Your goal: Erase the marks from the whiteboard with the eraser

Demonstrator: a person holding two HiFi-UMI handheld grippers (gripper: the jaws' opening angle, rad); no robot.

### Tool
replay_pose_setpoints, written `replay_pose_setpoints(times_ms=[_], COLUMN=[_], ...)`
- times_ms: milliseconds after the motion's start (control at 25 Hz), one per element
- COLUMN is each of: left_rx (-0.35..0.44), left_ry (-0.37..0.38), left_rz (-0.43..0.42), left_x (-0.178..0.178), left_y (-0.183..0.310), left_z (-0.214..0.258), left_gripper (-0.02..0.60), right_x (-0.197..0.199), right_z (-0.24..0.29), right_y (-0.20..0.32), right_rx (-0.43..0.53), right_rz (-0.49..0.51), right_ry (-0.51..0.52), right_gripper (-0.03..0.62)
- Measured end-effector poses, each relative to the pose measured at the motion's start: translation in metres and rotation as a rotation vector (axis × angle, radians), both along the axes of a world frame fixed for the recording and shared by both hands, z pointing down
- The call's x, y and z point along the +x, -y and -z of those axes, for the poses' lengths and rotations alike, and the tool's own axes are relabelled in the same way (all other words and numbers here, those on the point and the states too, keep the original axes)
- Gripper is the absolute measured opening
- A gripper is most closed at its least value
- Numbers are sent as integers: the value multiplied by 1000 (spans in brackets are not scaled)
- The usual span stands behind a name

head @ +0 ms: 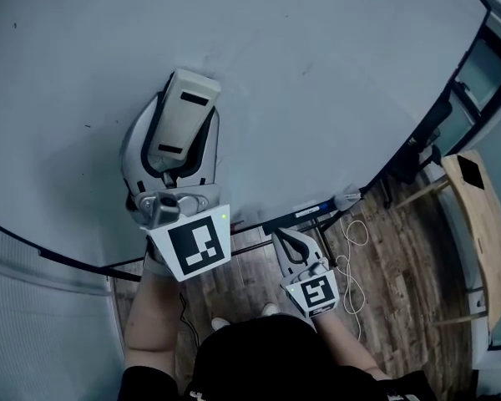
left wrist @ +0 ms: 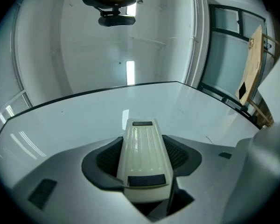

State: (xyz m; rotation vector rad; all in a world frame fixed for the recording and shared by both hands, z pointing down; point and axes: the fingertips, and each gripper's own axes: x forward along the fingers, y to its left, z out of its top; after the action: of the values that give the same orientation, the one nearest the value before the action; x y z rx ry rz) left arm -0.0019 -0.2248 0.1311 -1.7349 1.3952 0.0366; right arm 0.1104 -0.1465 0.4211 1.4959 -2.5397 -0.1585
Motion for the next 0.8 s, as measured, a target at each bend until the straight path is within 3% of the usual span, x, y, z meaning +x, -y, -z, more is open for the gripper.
replay_pose_setpoints(times_ms=[320, 560, 800], left_rx=[42, 92, 74], left_ry=[47, 153, 171], left_rz=[22, 46, 47], left_x=[15, 24, 24], left_y=[4, 4, 5], left_z=[34, 12, -23], left_gripper=[265, 265, 265], right_x=[10, 11, 4], right_z=[11, 5, -2], right_y=[0, -3, -6], right_rx=[30, 9, -9], right_rz=[-12, -17, -6], right_ry=[6, 16, 7], right_gripper=[28, 28, 28])
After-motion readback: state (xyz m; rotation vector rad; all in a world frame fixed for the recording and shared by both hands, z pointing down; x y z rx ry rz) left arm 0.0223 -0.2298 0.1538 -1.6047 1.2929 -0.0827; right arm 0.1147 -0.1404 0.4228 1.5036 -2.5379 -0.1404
